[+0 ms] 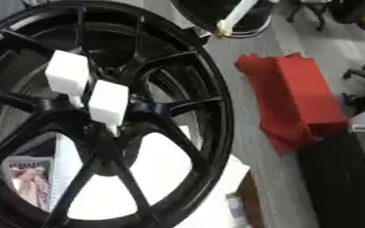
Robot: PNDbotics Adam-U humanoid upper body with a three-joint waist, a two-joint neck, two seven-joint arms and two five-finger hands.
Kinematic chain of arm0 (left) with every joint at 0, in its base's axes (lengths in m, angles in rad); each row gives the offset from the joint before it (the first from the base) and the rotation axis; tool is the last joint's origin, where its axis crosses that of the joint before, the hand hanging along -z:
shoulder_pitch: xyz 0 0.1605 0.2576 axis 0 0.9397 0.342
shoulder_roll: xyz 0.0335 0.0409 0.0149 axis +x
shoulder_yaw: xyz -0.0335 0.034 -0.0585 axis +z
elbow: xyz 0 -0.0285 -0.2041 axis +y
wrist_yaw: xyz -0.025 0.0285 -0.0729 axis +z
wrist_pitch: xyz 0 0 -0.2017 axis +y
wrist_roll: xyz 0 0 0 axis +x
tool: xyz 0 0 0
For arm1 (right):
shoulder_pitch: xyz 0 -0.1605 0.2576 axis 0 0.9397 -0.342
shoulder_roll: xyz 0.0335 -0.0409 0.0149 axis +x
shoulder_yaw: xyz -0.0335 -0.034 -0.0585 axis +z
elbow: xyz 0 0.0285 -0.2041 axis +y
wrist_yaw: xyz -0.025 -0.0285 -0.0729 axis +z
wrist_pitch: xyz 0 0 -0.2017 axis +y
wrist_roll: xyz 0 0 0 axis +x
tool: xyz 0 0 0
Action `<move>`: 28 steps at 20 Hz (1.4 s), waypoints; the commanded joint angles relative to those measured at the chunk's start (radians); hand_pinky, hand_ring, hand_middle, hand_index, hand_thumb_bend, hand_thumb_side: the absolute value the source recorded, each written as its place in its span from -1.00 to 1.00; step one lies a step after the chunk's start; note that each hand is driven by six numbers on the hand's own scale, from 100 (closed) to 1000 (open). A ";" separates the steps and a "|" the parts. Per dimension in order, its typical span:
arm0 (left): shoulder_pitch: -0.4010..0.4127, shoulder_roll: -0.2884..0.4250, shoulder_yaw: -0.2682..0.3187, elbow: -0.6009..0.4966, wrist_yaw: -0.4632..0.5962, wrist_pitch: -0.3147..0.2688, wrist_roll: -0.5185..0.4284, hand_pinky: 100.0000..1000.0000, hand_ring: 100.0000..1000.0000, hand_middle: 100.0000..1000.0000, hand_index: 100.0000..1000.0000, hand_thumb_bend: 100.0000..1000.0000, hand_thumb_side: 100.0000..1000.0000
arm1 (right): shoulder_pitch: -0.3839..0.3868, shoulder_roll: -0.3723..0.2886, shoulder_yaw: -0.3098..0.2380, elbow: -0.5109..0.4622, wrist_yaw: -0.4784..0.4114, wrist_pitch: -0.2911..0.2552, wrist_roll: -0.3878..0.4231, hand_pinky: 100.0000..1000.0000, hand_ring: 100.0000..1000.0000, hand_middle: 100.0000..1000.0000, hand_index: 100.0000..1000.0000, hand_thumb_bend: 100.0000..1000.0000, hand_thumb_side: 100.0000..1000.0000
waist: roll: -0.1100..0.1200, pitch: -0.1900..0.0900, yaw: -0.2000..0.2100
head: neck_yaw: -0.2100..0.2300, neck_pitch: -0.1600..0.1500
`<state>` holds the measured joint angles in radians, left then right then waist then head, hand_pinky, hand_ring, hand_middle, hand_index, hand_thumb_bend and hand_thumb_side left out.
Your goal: Pull the pin out of the wheel hub.
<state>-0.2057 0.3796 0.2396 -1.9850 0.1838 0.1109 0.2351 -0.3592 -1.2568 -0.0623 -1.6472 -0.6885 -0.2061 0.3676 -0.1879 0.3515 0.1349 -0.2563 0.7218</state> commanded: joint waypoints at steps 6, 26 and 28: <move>0.001 0.014 0.024 -0.015 -0.010 -0.008 0.020 0.80 -0.16 0.07 0.46 -1.00 0.40 | 0.185 0.016 -0.255 0.174 0.034 -0.068 -0.082 0.55 0.11 -0.47 -0.19 -0.36 -1.00 | 0.019 -0.010 -0.022 | 0.031 -0.011; 0.009 0.011 0.032 -0.015 -0.015 -0.013 0.031 0.81 -0.16 0.07 0.46 -1.00 0.41 | 0.370 0.204 -0.442 0.335 0.533 -0.195 -0.124 0.98 0.86 0.65 0.67 -0.36 -1.00 | 0.030 -0.006 -0.036 | 0.033 -0.006; 0.010 0.011 0.032 -0.015 -0.015 -0.013 0.031 0.81 -0.16 0.07 0.46 -1.00 0.41 | 0.369 0.203 -0.447 0.337 0.512 -0.183 -0.135 0.98 0.86 0.64 0.66 -0.44 -1.00 | 0.029 -0.007 -0.037 | 0.034 -0.006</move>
<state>-0.1937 0.3784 0.2631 -1.9849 0.1751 0.0994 0.2632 0.0131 -1.0240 -0.4871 -1.3135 -0.1580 -0.3965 0.2387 -0.1627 0.3623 0.1000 -0.2193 0.7190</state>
